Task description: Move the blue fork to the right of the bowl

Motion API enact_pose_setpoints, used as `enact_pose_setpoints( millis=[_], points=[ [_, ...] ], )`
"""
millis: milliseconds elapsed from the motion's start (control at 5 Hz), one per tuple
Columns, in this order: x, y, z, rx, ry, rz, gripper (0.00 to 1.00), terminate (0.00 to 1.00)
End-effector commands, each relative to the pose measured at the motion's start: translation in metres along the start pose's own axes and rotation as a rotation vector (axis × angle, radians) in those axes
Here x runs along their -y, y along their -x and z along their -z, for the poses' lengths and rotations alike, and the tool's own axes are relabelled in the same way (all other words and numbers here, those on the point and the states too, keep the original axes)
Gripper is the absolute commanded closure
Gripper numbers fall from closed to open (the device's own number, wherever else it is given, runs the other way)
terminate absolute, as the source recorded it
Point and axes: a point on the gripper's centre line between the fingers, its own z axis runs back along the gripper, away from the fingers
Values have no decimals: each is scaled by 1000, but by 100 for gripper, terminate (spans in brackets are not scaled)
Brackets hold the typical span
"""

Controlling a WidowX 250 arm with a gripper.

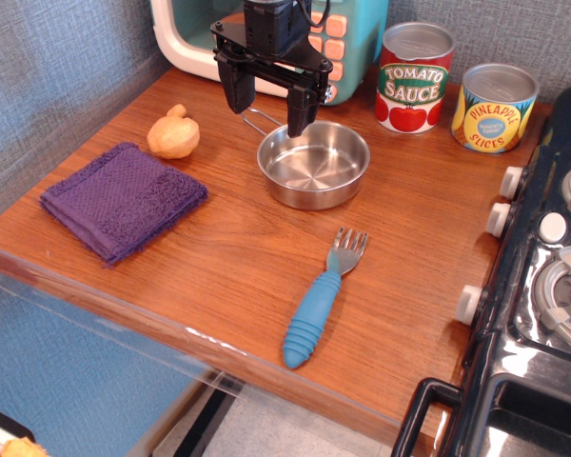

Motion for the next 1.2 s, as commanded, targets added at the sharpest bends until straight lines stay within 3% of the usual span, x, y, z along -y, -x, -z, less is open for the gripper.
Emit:
enact_pose_setpoints(
  millis=[0, 400, 600, 1000],
  points=[
    [0, 0, 0, 0, 0, 0, 0, 0],
    [54, 33, -31, 80, 51, 108, 0, 0],
    [82, 69, -46, 93, 77, 125, 0, 0],
    [103, 108, -13, -32, 97, 71, 0, 0]
  ],
)
